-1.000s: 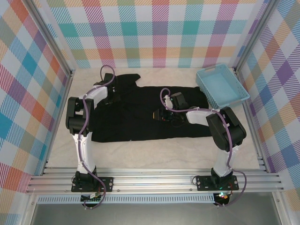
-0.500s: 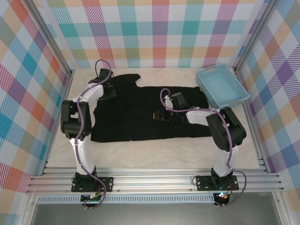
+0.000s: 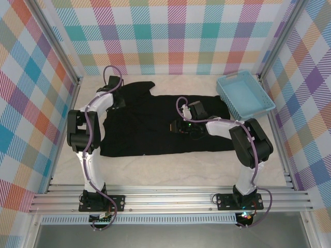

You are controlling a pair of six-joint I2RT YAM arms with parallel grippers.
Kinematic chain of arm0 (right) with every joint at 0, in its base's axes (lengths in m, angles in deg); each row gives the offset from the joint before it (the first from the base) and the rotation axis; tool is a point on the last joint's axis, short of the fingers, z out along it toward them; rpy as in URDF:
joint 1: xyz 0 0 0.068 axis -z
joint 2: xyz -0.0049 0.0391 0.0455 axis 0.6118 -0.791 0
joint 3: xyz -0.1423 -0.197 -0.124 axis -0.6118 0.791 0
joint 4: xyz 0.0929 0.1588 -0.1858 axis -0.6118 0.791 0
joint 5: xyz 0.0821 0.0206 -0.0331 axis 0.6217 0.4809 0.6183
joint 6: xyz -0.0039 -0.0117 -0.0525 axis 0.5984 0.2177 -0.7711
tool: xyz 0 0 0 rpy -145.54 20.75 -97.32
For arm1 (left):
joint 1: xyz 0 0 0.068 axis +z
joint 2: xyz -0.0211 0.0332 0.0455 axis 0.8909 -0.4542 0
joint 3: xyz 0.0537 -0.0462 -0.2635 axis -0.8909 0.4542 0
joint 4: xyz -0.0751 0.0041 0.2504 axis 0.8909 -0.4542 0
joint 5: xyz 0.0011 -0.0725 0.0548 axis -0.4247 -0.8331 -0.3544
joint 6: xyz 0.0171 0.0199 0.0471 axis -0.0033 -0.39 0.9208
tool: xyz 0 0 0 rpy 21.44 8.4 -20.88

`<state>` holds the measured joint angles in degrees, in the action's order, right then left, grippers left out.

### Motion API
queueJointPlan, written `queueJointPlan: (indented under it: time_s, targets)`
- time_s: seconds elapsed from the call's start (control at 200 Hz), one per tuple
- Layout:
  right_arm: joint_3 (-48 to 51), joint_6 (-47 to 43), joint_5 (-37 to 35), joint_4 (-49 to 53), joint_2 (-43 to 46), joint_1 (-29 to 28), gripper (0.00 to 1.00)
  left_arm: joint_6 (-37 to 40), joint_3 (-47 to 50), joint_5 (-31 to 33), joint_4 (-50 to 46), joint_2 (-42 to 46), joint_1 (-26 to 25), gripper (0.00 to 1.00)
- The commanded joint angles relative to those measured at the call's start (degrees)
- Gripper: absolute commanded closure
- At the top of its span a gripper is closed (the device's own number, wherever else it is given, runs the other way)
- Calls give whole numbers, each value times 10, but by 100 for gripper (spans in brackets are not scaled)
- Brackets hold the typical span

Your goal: Fold the inside-out t-shirt

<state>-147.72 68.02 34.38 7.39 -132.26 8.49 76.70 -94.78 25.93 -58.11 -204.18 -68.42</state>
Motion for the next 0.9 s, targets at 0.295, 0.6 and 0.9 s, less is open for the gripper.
queueJointPlan:
  time_s: [0.295, 0.6, 0.9]
  targets:
    - [-52, -116, -189, 136, 77, 0, 57, 58, -215, -140, -3, -147, 29, 34]
    - [-51, -94, -160, 132, 65, 0, 56, 123, -608, -177, -147, -376, 31, 22]
    - [-55, -70, -128, 121, 50, -1, 56, 156, -648, -211, -109, -440, 37, 21]
